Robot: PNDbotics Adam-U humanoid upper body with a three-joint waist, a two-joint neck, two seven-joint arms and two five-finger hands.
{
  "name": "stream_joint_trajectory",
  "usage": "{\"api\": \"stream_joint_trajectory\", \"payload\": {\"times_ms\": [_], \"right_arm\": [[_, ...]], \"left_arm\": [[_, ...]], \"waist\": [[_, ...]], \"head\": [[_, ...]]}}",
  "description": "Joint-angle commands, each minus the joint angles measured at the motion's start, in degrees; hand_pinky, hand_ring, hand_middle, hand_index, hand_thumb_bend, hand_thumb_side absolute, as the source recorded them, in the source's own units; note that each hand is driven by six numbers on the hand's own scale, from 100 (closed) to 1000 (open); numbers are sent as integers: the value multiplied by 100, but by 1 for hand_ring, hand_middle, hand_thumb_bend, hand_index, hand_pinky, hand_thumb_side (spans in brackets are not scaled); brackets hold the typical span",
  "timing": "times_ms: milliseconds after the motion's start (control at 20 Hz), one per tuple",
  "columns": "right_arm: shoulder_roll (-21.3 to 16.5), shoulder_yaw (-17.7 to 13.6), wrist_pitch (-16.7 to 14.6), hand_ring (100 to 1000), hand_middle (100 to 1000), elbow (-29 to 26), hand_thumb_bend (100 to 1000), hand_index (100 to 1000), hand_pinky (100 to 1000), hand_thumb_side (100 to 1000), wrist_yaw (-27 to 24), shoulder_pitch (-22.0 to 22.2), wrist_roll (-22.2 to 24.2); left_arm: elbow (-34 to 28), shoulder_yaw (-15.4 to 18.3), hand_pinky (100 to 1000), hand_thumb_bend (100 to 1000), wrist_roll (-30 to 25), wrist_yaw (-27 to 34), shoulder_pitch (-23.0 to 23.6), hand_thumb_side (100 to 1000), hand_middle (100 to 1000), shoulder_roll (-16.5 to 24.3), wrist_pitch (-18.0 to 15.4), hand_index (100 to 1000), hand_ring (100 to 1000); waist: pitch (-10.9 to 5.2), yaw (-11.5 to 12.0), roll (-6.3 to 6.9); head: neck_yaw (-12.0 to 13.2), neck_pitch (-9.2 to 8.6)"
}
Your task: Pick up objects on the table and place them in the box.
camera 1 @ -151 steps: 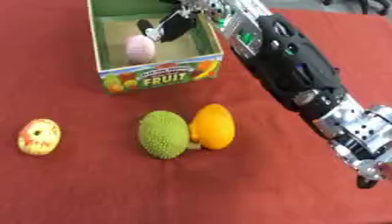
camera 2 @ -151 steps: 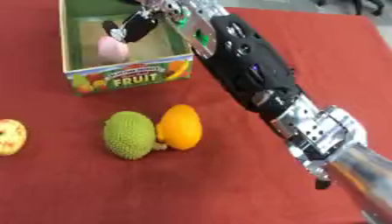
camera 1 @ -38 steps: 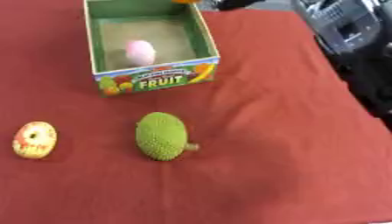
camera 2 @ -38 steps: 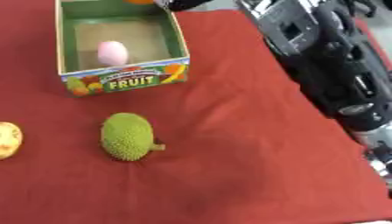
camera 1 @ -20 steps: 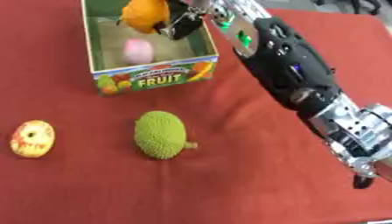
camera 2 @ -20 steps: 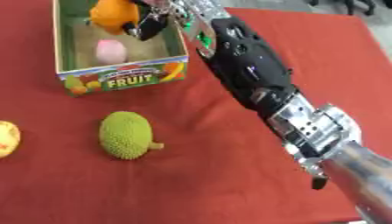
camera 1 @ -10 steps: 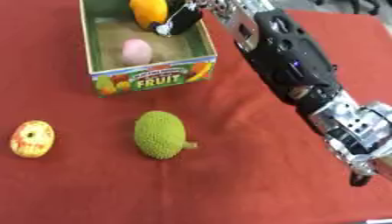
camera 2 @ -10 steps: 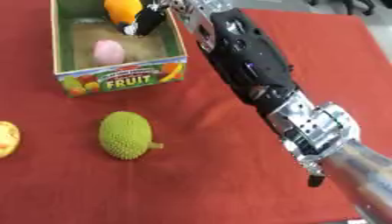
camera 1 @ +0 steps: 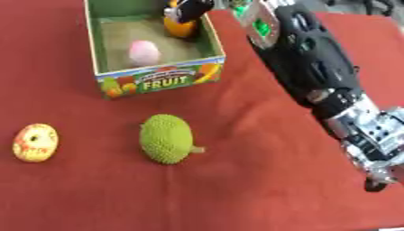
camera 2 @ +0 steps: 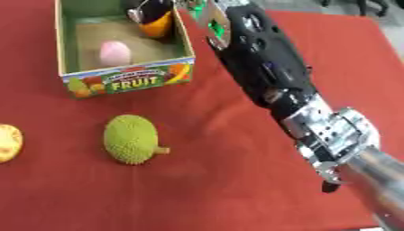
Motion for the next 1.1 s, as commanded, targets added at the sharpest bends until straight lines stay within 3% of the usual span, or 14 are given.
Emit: {"api": "stream_joint_trajectory", "payload": {"times_ms": [50,300,650,1100], "right_arm": [[-656,24,123,865,773,-1321,155,941,884,142,-560,233,171],[-1165,61,306,866,778,-2613,104,943,884,221,-1125,962,466],[-1334,374,-103,874,787,-2728,100,950,890,396,-1333,1510,712],[-1189,811,48,882,794,-2729,100,953,897,517,-1100,1878,1190]], "left_arm": [[-87,75,776,125,31,-8,-16,813,808,128,-15,864,872],[-87,107,776,126,80,-14,-14,810,807,117,-29,864,872],[-87,105,776,125,94,-33,19,813,807,107,-29,864,873],[-87,78,776,122,66,-32,30,816,807,91,-17,863,875]], "waist": [[-151,-9,-39],[-158,-23,-2],[-150,-63,32],[-144,-62,33]], "head": [[34,-60],[54,-120],[140,-83],[159,-48]]}}
